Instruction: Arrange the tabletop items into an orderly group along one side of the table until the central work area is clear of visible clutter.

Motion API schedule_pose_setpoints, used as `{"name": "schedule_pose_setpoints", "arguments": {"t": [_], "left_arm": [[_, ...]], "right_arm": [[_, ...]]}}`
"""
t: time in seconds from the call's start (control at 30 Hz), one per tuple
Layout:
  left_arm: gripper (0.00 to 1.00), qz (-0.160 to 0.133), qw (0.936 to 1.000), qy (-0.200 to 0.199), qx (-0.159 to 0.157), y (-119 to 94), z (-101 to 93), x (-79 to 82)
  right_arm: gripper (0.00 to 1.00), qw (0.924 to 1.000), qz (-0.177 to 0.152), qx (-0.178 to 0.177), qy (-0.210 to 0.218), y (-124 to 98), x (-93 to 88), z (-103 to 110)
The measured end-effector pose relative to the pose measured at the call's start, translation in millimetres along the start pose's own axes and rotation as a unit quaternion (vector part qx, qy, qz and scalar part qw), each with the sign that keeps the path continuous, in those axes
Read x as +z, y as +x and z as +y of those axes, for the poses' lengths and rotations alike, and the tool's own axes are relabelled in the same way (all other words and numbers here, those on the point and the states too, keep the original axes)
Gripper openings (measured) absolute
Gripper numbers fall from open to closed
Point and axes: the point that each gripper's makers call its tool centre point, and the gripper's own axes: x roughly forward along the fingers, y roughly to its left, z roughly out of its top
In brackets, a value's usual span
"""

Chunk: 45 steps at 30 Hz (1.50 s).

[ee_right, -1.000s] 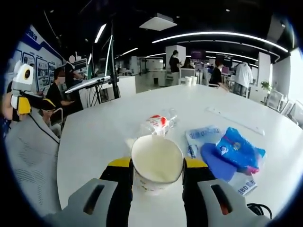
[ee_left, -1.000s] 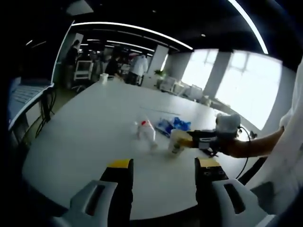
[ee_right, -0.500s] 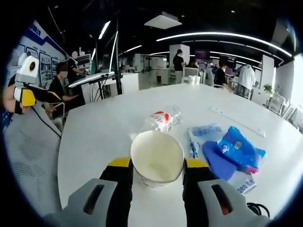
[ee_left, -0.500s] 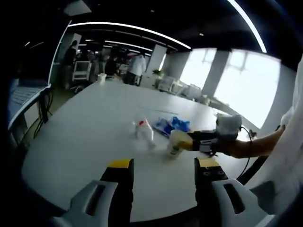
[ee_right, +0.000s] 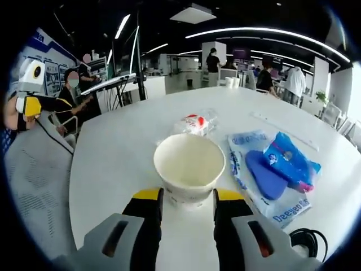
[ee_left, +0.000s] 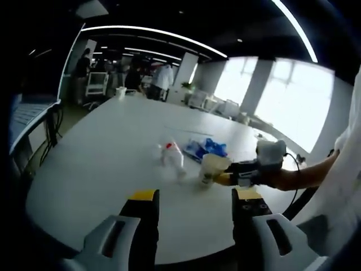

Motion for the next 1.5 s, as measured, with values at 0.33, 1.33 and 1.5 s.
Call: {"name": "schedule_pose_setpoints", "arguments": {"t": [0.33,1.33,1.5], "left_arm": [[0.48,0.004,0.9999,0.003,-0.011,8,-5.3,-0.3],[0.48,0.014,0.9986,-0.012,-0.050,47,-10.2,-1.2],[0.47,0.019,0.9981,-0.010,-0.057,58,-8.4,0.5]], "right_arm": [[0.35,0.9997,-0.002,-0.007,0.025,-4,-1.3,-5],[0.37,0.9923,-0.021,-0.100,0.071,-82,-7.5,-44],[0.37,0.9883,-0.030,-0.126,0.080,-102,-8.1,-56]]}}
